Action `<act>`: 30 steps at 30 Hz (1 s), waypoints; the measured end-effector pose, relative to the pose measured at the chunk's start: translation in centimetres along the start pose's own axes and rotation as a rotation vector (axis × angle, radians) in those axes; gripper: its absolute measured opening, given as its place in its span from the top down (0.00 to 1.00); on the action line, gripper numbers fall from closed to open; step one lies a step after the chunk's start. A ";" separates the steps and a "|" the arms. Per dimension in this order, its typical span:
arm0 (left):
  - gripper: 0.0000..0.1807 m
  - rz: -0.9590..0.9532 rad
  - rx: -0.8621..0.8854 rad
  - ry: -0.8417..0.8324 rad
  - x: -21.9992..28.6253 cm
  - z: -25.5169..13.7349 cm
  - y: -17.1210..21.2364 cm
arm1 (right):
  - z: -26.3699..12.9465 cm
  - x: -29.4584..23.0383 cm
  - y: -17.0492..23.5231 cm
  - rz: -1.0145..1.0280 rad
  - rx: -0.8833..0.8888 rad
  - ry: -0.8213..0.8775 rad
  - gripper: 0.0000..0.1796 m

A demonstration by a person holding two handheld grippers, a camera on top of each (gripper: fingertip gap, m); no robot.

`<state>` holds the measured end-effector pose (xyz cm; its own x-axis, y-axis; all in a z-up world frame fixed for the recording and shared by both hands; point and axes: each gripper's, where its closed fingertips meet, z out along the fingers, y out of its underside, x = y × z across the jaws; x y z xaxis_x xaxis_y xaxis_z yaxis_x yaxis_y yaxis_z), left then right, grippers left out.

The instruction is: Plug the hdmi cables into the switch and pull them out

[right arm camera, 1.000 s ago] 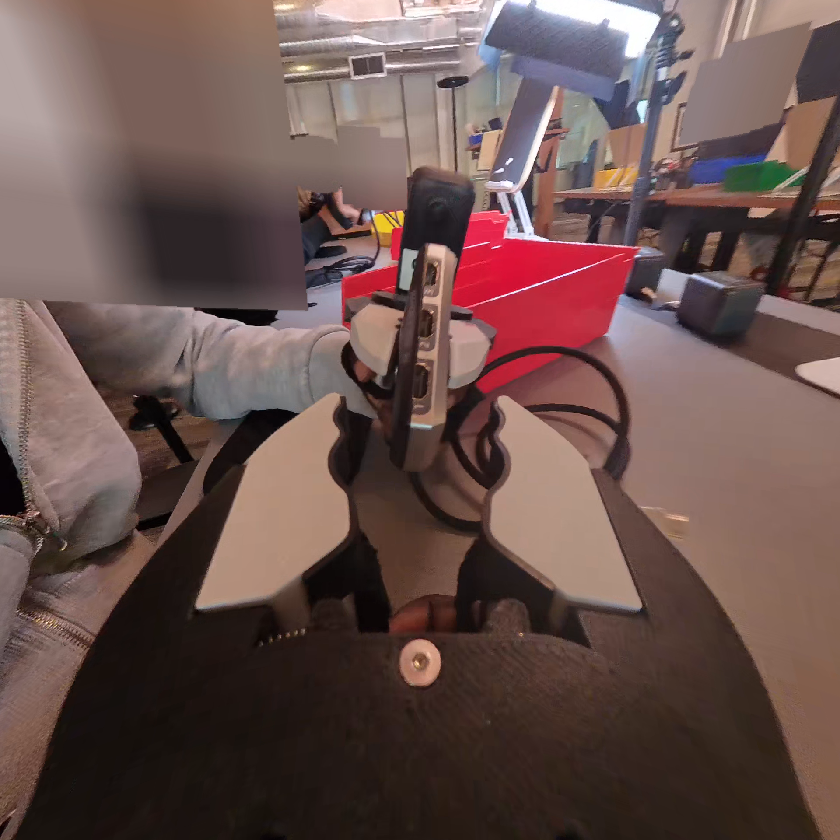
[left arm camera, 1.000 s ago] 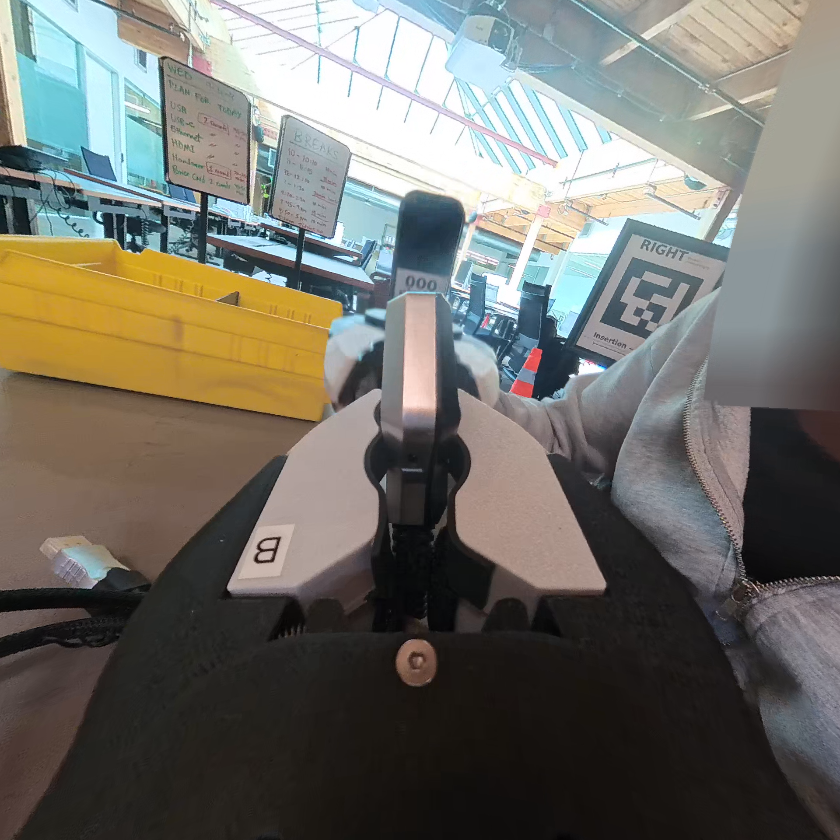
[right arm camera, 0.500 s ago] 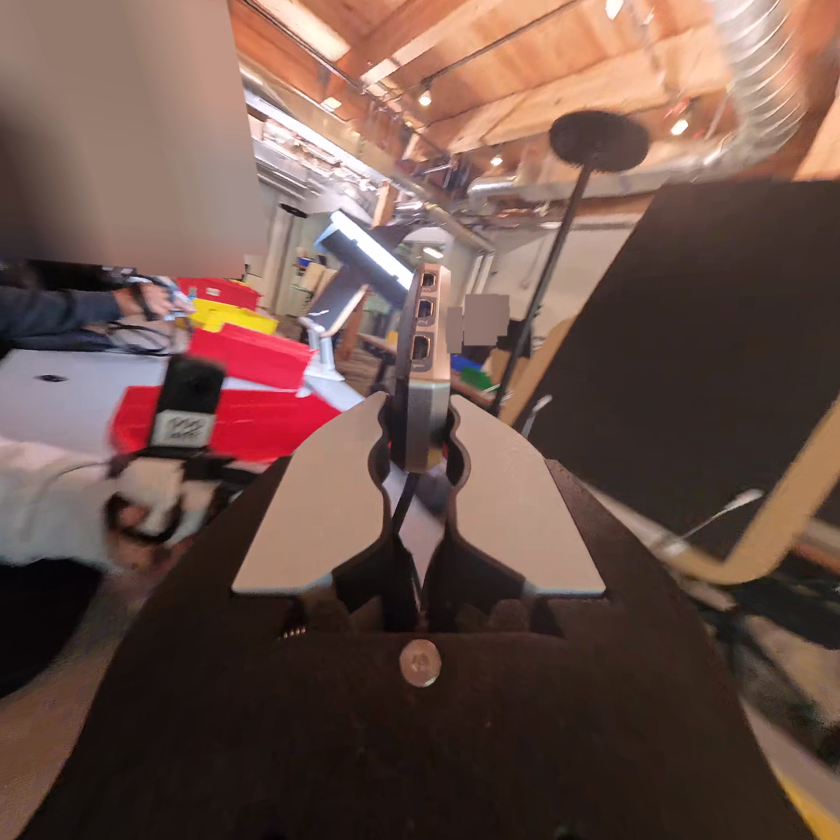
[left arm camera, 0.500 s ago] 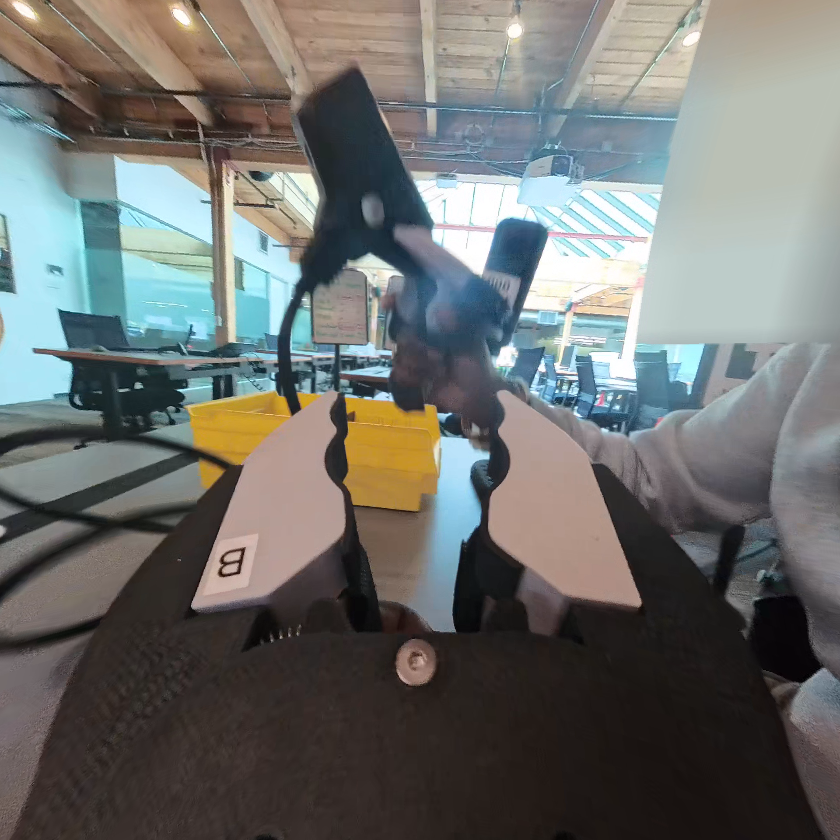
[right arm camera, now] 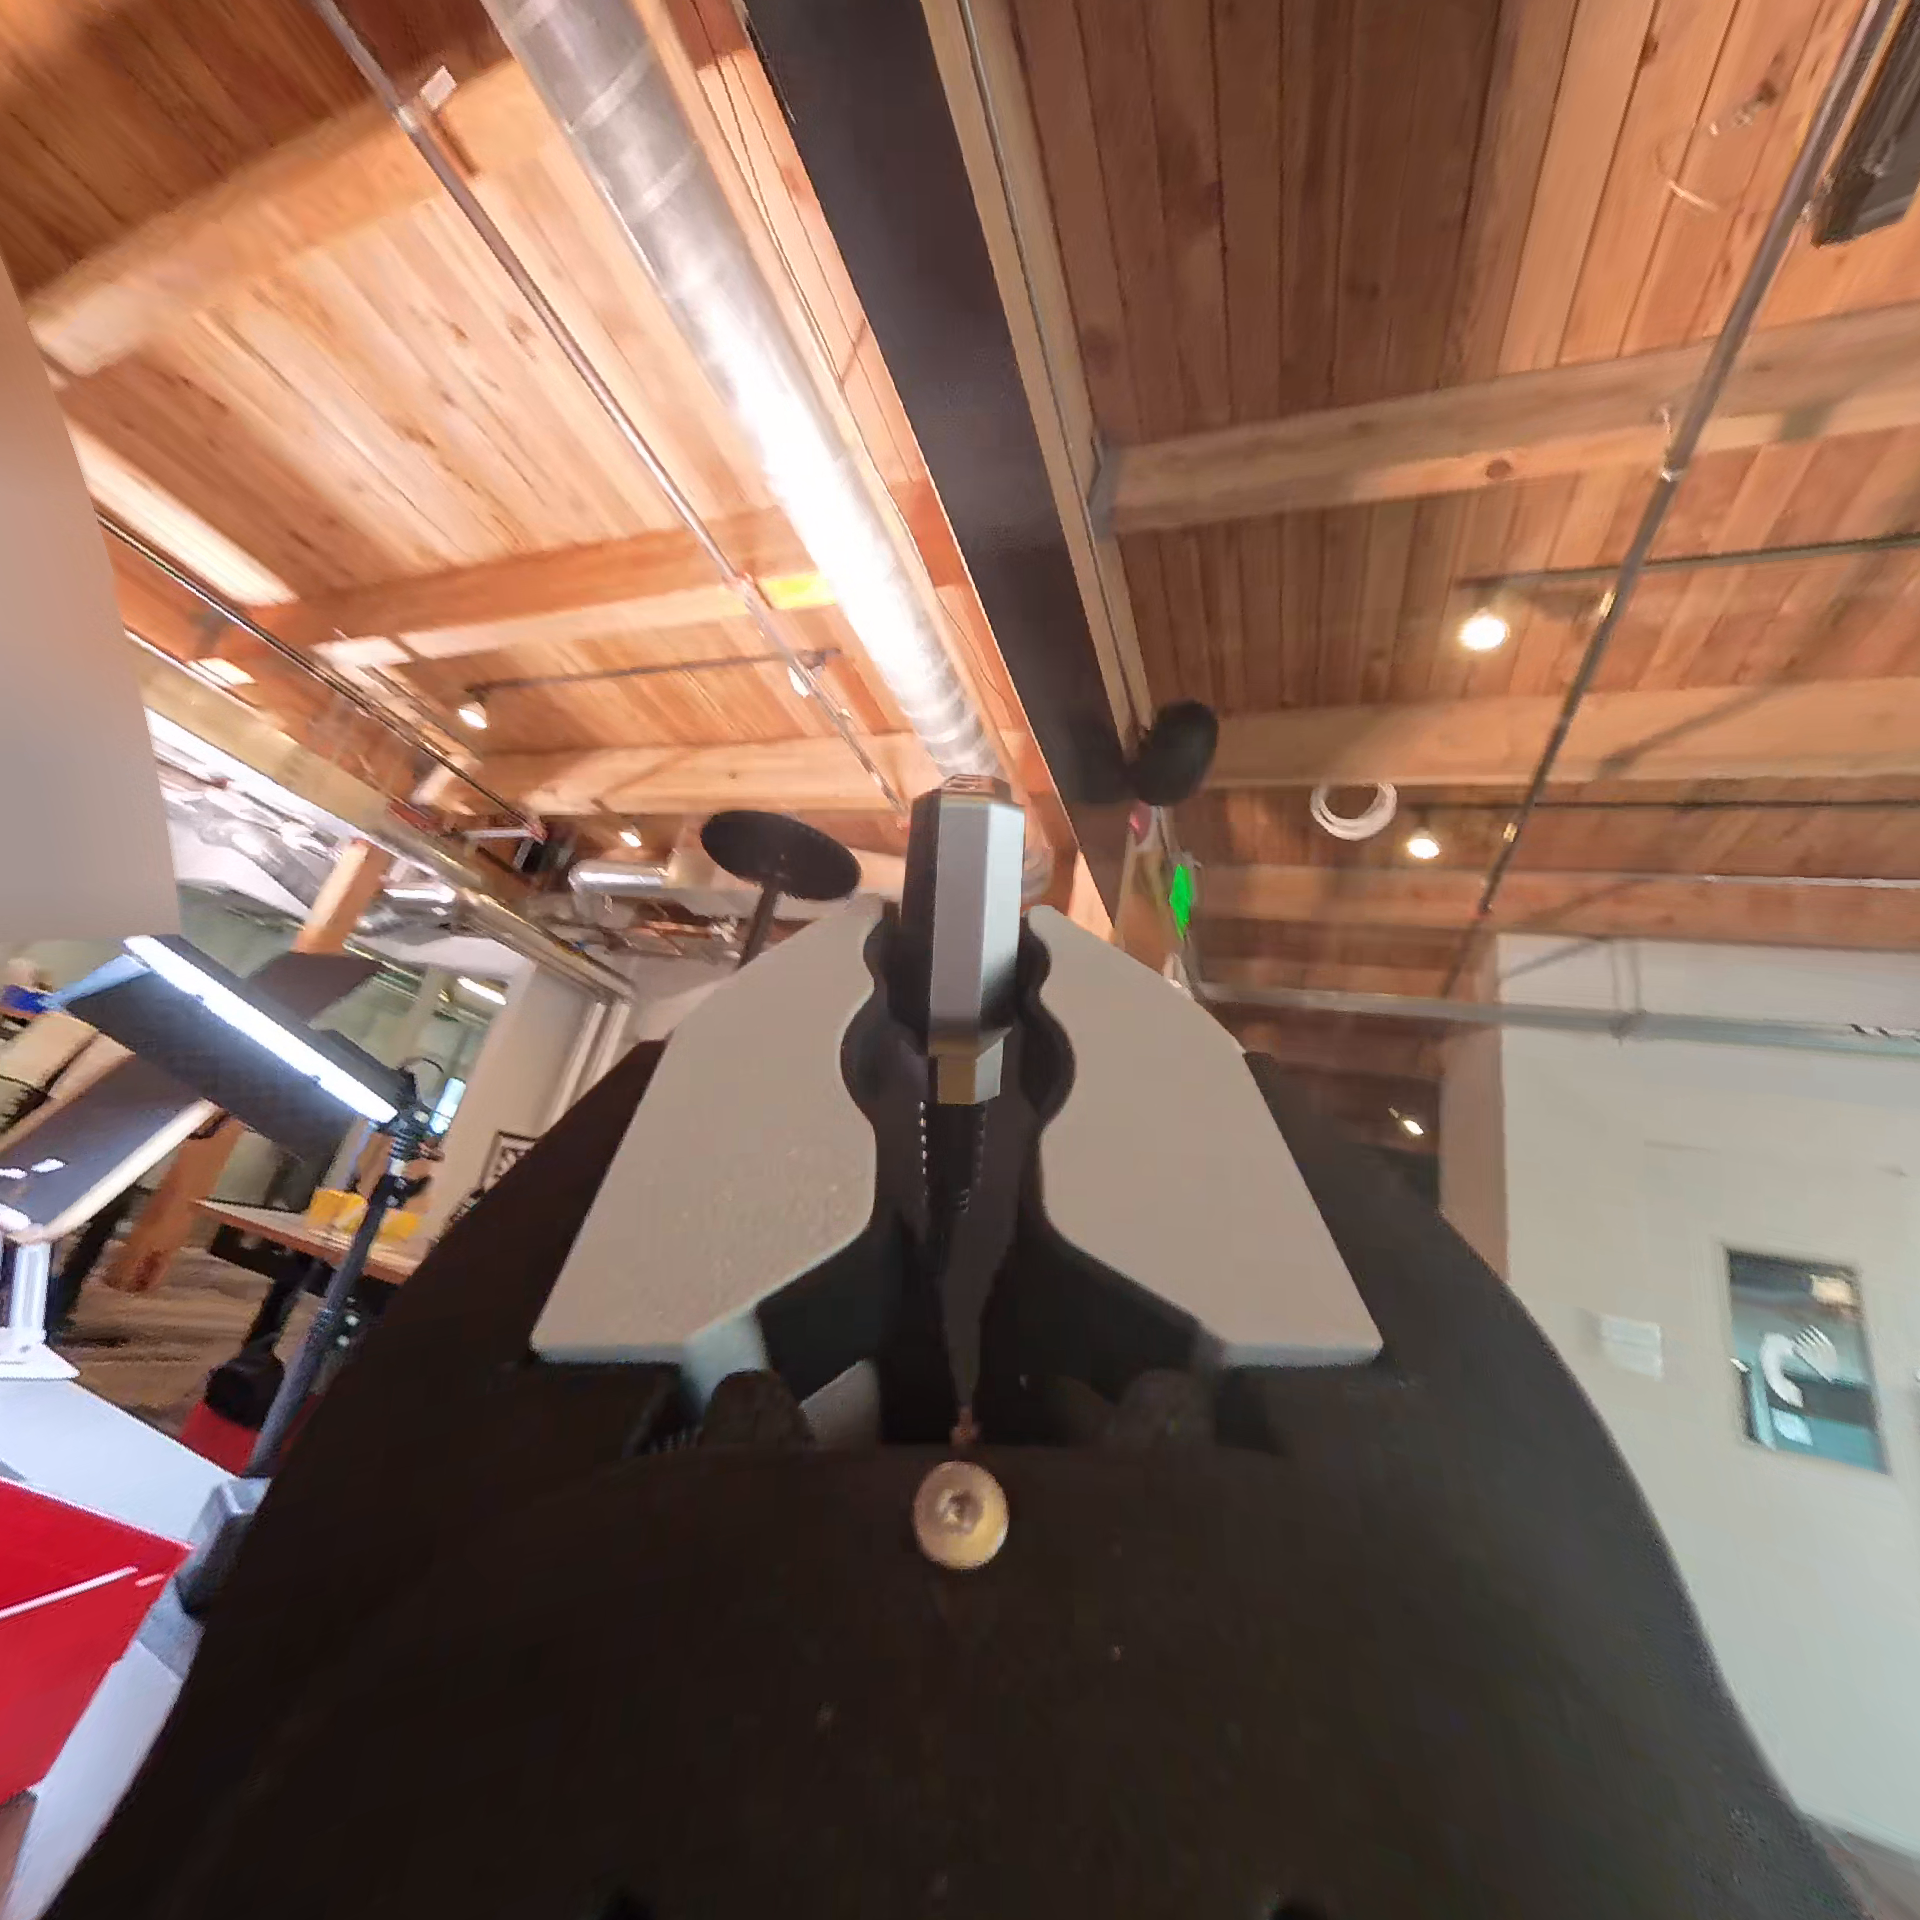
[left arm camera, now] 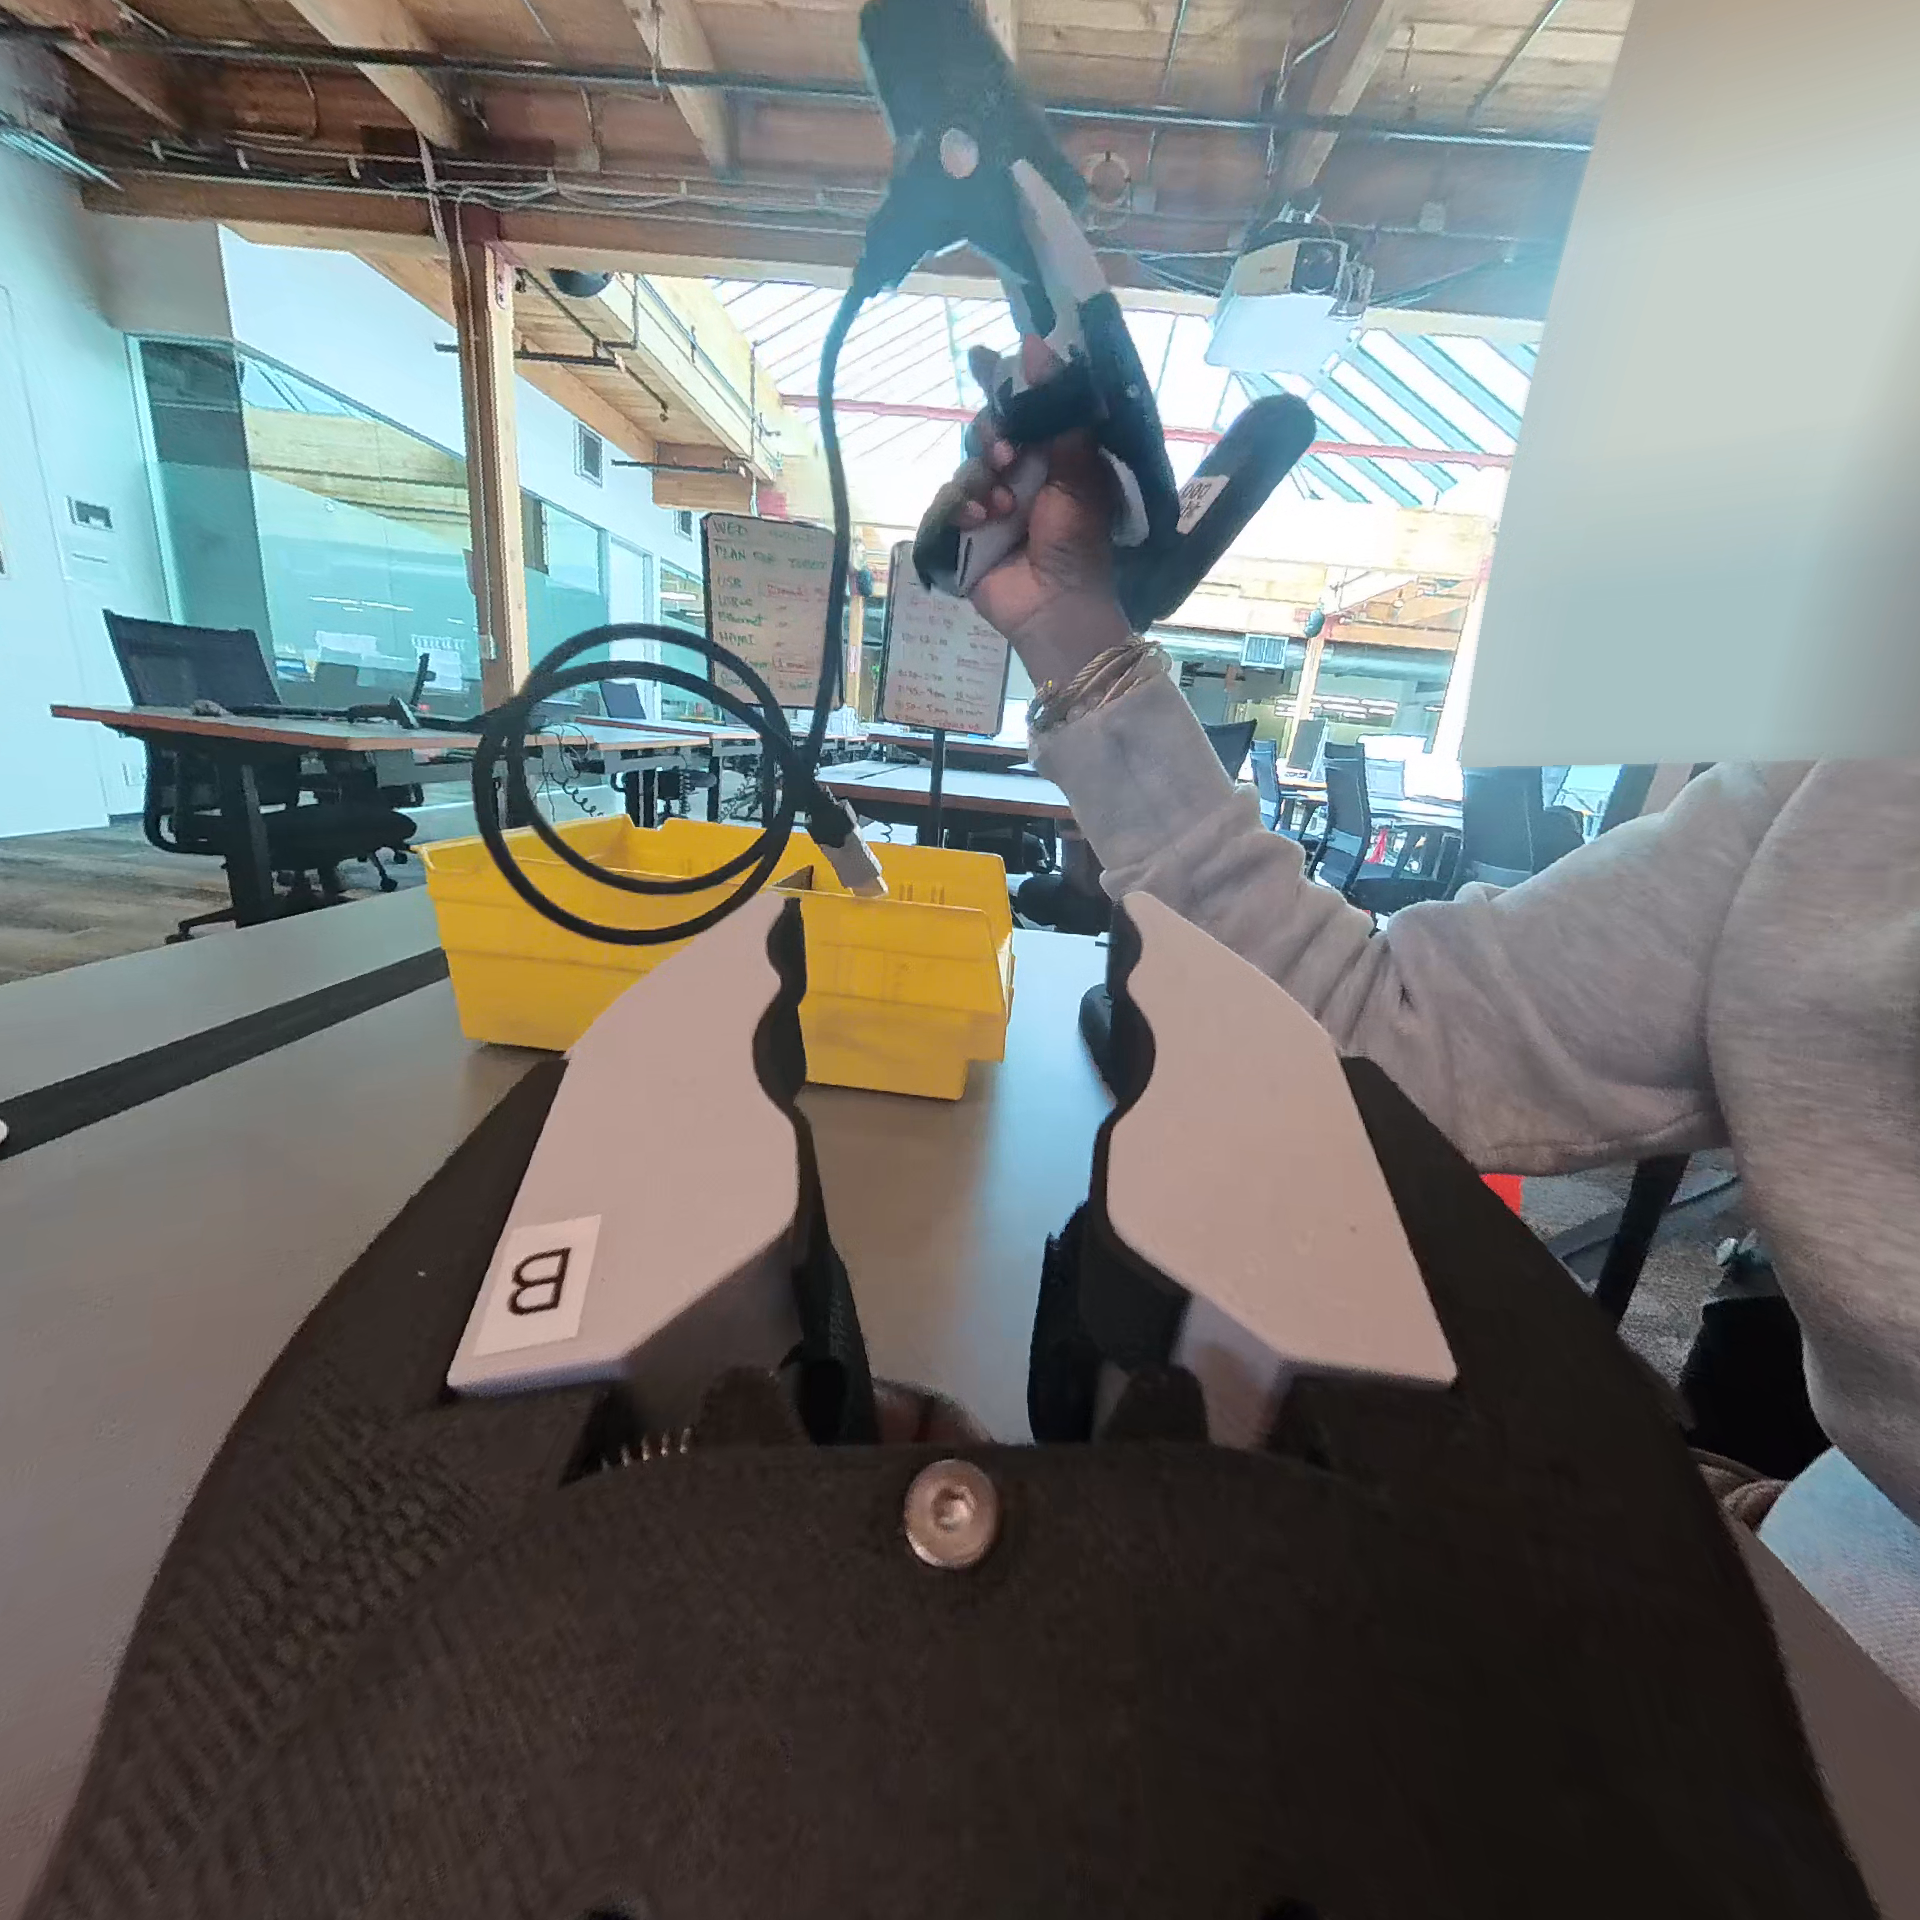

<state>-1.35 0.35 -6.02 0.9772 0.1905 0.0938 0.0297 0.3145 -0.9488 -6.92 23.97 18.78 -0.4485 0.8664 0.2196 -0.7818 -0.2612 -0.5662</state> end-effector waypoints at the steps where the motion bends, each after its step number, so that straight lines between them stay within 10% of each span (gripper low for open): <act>1: 0.70 -0.001 -0.005 -0.002 -0.1 0.0 0.1 | 0.0 -0.3 -0.5 0.007 0.024 -0.021 0.88; 21: 0.71 0.035 -0.086 0.021 0.5 0.3 1.4 | 9.6 2.5 3.7 -0.025 0.018 -0.241 0.89; 30: 0.71 0.034 -0.097 0.021 0.5 0.3 1.6 | 1.6 3.5 13.2 0.395 -0.310 -0.415 0.89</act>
<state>-0.91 1.23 -7.38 0.9822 0.1793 0.0560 0.0160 0.2167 -0.9761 -19.51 22.84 13.30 -0.8554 0.4773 0.2011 -0.3899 -0.3377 -0.8567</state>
